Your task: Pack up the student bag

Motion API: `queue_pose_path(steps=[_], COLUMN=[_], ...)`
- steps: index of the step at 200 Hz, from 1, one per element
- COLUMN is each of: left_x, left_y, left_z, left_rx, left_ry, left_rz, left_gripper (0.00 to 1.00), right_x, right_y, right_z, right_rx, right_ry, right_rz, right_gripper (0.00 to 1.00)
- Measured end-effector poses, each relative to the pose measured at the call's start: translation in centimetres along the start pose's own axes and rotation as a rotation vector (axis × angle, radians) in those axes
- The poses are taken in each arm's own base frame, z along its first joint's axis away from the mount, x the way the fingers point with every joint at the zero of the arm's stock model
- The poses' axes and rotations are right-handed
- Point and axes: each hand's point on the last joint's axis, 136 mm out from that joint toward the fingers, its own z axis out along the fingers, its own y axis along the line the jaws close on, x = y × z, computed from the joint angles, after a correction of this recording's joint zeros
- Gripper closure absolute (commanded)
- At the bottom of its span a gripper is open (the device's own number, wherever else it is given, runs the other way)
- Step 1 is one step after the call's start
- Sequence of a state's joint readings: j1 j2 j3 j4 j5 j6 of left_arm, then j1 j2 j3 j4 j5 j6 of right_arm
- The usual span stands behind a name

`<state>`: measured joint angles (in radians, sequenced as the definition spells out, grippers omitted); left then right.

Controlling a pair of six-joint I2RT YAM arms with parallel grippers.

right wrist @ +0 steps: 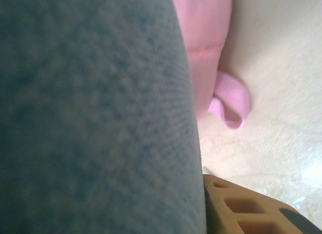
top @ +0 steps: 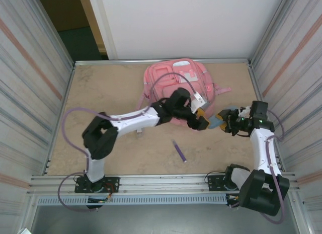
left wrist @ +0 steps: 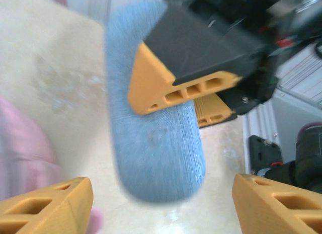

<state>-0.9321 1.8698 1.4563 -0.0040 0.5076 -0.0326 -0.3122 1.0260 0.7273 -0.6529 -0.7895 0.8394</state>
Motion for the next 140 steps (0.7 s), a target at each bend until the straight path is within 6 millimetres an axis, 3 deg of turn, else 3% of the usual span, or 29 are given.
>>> queue_pose_path(steps=[24, 42, 67, 97, 112, 118, 128, 137, 140], left_x=[-3.5, -3.4, 0.5, 7.4, 9.3, 9.6, 9.3, 8.8, 8.6], left_y=[2.5, 5.9, 11.0, 17.4, 19.4, 19.7, 19.9, 19.8, 19.8], left_z=[-5.2, -6.7, -4.8, -1.1, 0.0, 0.2, 0.2, -0.1, -0.2], left_rx=[-0.123, -0.266, -0.424, -0.527, -0.557, -0.567, -0.591, -0.608, -0.613], left_ry=[-0.060, -0.024, 0.160, 0.469, 0.564, 0.588, 0.610, 0.619, 0.621], left_rz=[0.175, 0.317, 0.480, 0.548, 0.526, 0.517, 0.514, 0.521, 0.522], left_gripper=[0.22, 0.21, 0.18, 0.21, 0.37, 0.49, 0.83, 0.99, 1.00], right_x=[-0.8, -1.0, -0.9, -0.7, -0.6, -0.4, -0.3, 0.0, 0.0], right_y=[0.0, 0.0, -0.3, -0.5, -0.5, -0.5, -0.6, -0.6, -0.6], right_z=[-0.6, -0.6, -0.5, -0.4, -0.4, -0.4, -0.4, -0.3, -0.3], right_rx=[0.010, 0.014, 0.024, 0.030, 0.033, 0.035, 0.038, 0.041, 0.042], right_ry=[-0.022, -0.021, -0.010, -0.002, 0.002, 0.006, 0.011, 0.017, 0.020], right_rz=[-0.002, -0.002, 0.009, 0.016, 0.018, 0.017, 0.014, 0.010, 0.008], right_gripper=[0.65, 0.65, 0.64, 0.64, 0.64, 0.64, 0.64, 0.64, 0.64])
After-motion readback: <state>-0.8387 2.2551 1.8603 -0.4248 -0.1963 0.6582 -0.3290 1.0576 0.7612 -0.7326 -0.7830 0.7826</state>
